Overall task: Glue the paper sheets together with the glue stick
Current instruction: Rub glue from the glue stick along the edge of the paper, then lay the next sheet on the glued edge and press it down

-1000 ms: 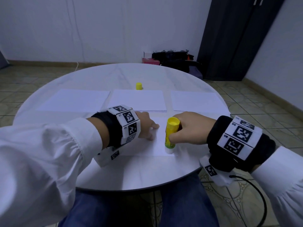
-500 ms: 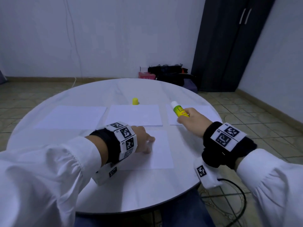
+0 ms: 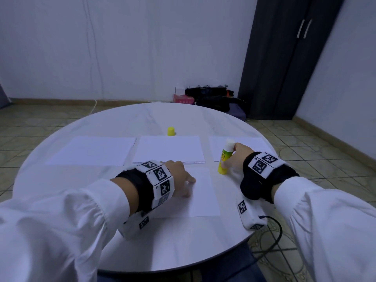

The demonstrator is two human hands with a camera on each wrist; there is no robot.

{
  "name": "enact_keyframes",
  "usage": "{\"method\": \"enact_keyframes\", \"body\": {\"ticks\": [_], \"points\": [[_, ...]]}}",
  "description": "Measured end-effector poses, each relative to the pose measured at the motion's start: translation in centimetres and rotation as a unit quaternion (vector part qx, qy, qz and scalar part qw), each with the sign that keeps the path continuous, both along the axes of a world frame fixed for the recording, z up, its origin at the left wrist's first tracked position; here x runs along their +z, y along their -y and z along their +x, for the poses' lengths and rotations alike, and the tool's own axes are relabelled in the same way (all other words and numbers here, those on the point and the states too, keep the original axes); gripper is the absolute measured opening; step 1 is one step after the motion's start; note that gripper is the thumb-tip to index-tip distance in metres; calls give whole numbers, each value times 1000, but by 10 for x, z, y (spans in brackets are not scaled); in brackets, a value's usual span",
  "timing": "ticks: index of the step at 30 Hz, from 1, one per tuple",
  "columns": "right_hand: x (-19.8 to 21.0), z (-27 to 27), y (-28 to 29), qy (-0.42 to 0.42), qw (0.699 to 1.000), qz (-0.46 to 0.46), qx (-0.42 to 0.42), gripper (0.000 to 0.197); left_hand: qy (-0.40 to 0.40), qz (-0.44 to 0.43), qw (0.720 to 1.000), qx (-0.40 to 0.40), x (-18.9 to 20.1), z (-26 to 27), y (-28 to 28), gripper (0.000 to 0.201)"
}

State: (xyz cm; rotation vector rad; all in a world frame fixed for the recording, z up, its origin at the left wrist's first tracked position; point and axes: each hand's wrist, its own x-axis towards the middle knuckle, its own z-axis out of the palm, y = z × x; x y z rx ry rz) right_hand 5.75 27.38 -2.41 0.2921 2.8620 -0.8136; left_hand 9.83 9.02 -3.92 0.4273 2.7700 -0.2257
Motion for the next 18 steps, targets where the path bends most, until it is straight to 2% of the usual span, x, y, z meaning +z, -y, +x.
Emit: {"method": "enact_keyframes", "body": {"ticks": [5,9,13,18], "points": [[5,10,8,18,998,54,-4,45,-25,36,999,-10,1,6,13,62],[17,25,10,44,977,209,-5,30,-42,37,998,11,12,12,38,67],[30,38,31,131,967,195,97,29,-32,15,998,61,22,16,83,67],[55,30,99,86,949,213,215,31,-6,-8,986,164,24,-4,158,71]]}}
